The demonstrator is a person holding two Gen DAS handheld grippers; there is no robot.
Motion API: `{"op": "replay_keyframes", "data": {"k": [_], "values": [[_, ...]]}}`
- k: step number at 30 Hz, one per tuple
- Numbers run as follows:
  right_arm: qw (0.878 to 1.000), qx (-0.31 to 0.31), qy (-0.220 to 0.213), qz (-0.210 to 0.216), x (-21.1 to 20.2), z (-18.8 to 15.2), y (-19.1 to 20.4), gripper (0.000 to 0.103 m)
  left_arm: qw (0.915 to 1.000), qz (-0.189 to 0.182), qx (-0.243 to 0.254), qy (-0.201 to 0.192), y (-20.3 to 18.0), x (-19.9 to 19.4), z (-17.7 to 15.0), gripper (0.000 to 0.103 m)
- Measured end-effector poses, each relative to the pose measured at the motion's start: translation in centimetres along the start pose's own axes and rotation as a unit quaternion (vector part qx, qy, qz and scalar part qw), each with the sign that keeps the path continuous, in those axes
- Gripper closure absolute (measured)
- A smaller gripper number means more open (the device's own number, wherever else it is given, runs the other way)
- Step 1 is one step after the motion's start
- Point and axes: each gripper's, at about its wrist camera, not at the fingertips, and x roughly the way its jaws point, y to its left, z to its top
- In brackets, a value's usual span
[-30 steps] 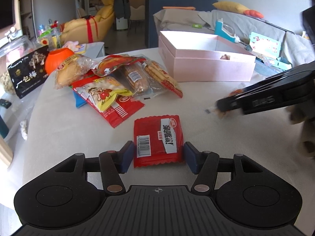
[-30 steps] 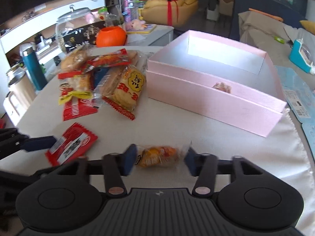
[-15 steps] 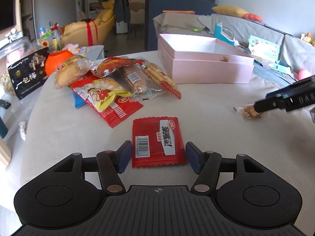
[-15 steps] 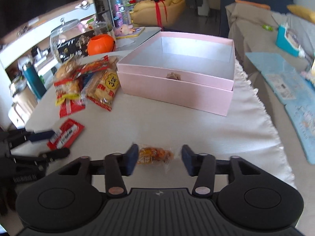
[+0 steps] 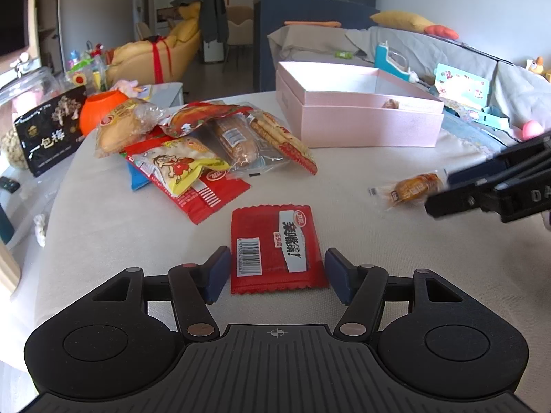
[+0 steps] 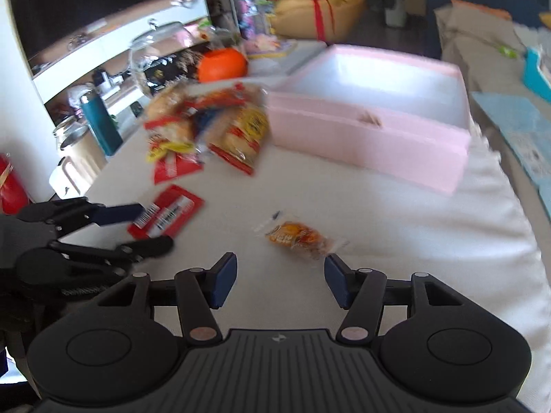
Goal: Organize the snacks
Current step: 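Release the red packet into the box with the left gripper while the right gripper drops the snack in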
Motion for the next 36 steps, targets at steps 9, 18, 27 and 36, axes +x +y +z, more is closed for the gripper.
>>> {"op": "replay_keyframes", "data": {"k": [9, 18, 27, 36], "values": [[0.993, -0.061, 0.003, -0.099, 2.5, 1.1, -0.5, 0.046, 1.0, -0.001, -0.002, -0.004, 0.0, -0.1, -0.1, 0.037], [0.998, -0.036, 0.003, -0.06, 3.6, 1.9, -1.4, 0.08, 0.9989, -0.029, -0.018, -0.031, 1.0, -1.4, 0.6, 0.047], [0.993, 0.021, -0.11, -0.039, -3.3, 11.8, -4.3, 0.077, 0.9803, -0.154, -0.045, -0.115, 1.4, 1.7, 17.6, 0.036], [0.988, 0.058, -0.091, -0.106, -2.7, 10.5, -7.1, 0.054, 0.9841, -0.122, -0.101, -0.08, 4.5, 7.1, 19.0, 0.044]]}}
